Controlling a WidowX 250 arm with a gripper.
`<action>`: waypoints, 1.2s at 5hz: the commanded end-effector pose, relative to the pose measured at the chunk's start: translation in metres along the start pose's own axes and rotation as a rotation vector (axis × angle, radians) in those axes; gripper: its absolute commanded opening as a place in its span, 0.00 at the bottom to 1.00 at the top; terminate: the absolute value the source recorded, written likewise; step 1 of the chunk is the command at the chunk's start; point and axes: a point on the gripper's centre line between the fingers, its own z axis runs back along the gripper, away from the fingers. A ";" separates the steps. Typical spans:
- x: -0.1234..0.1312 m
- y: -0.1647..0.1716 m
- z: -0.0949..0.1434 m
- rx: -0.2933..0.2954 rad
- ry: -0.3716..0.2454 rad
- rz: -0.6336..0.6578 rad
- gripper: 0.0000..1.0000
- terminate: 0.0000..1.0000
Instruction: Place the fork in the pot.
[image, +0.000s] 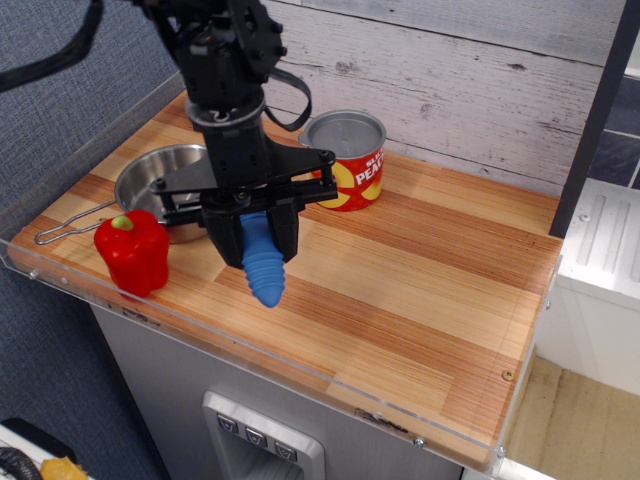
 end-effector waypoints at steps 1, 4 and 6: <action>0.023 0.016 0.000 -0.086 -0.043 0.203 0.00 0.00; 0.069 0.025 -0.011 -0.062 0.037 0.405 0.00 0.00; 0.087 0.031 -0.026 -0.060 0.090 0.423 0.00 0.00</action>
